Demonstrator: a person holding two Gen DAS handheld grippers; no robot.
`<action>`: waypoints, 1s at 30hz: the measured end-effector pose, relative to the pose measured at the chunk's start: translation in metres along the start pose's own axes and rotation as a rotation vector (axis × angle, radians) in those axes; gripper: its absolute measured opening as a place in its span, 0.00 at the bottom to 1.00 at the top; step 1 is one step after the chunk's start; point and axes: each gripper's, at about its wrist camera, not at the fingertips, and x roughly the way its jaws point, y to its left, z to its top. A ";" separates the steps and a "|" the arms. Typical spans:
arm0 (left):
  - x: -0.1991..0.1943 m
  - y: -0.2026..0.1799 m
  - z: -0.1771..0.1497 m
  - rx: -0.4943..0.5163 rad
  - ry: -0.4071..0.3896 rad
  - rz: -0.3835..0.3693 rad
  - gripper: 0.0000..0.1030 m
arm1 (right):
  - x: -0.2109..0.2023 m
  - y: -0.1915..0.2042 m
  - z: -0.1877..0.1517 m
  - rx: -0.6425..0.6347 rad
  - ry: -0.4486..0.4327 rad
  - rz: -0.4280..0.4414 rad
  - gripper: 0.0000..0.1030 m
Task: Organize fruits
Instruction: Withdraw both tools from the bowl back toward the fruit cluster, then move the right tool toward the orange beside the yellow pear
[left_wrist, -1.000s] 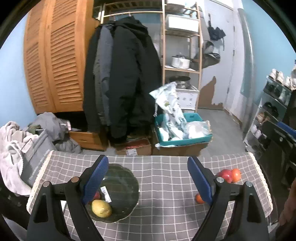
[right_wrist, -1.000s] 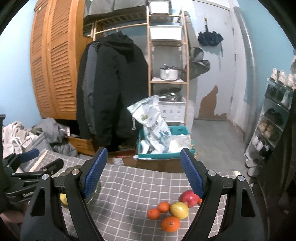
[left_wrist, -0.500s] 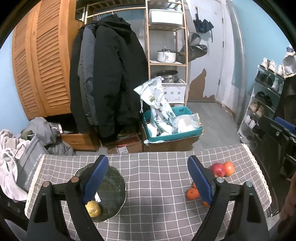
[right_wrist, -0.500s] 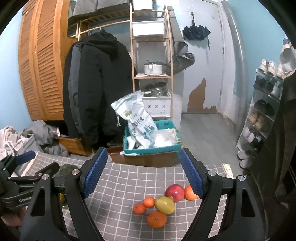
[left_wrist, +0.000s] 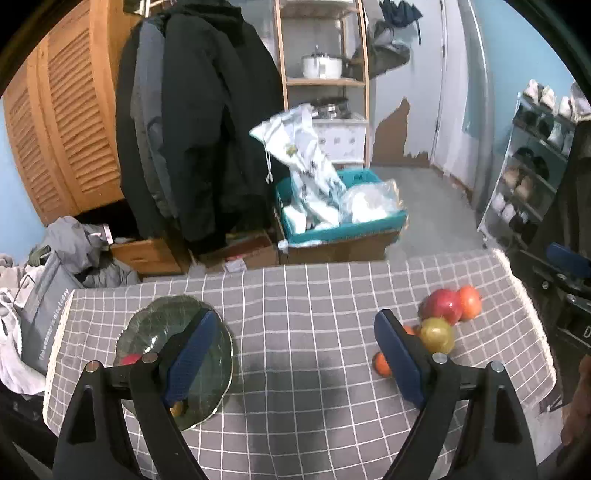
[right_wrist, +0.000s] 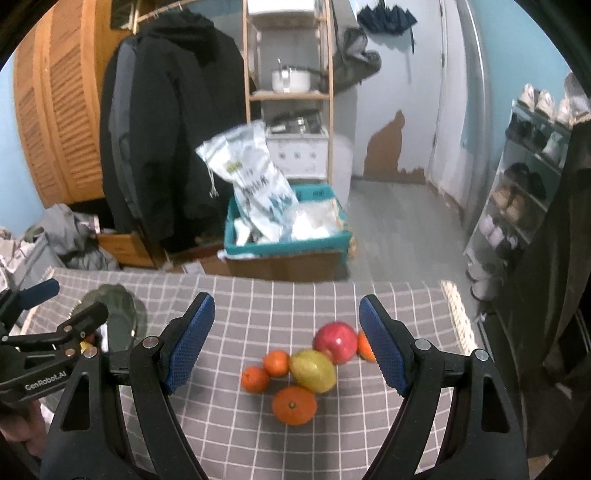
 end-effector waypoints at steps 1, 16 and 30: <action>0.004 -0.002 -0.002 0.005 0.008 -0.001 0.86 | 0.004 -0.002 -0.002 0.004 0.014 -0.003 0.79; 0.065 -0.020 -0.032 0.062 0.155 0.004 0.86 | 0.068 -0.015 -0.045 0.048 0.231 -0.004 0.79; 0.112 -0.021 -0.055 0.025 0.283 -0.006 0.86 | 0.135 -0.016 -0.105 0.047 0.471 -0.039 0.79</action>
